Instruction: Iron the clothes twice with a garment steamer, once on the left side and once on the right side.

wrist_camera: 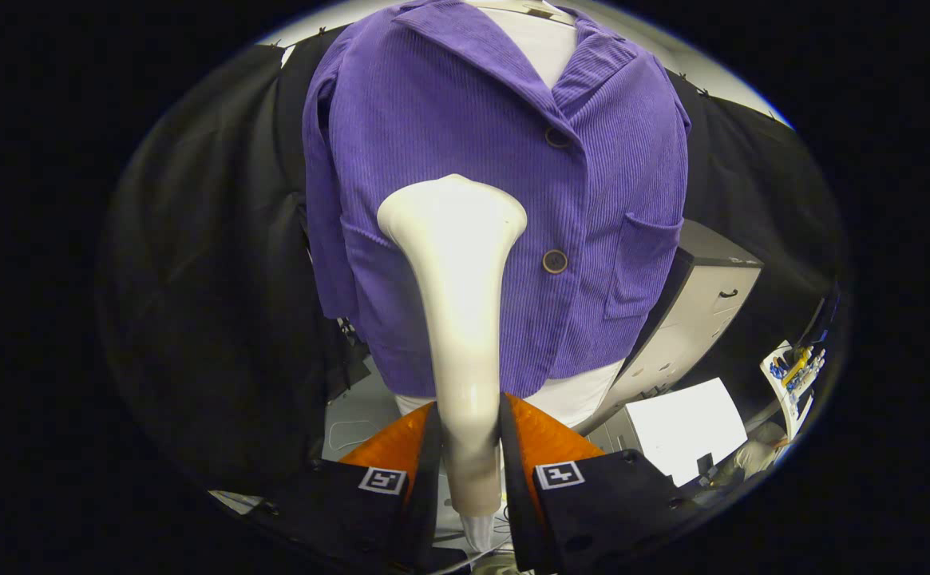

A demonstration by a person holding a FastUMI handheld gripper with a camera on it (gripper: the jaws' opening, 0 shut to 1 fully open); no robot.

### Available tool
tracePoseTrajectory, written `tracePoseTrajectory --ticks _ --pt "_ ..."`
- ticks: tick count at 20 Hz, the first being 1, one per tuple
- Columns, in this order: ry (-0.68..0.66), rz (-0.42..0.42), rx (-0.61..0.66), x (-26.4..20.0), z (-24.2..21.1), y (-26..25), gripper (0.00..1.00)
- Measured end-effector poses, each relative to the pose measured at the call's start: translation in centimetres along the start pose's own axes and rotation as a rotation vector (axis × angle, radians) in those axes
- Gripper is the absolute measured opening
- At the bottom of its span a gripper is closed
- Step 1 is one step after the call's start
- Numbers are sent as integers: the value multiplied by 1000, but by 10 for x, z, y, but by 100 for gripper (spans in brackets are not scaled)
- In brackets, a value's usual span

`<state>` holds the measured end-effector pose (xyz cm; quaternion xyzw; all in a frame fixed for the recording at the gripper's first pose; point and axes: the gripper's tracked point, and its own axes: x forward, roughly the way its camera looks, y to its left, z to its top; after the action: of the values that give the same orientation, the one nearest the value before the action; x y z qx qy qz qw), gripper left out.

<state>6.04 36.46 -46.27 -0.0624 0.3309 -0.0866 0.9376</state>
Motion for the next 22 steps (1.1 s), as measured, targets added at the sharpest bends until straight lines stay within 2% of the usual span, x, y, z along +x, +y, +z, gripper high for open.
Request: tracePoseTrajectory --ticks 13,22 --pt "155 2 5 27 -82 -14 45" --pt "198 56 10 23 -112 -23 46"
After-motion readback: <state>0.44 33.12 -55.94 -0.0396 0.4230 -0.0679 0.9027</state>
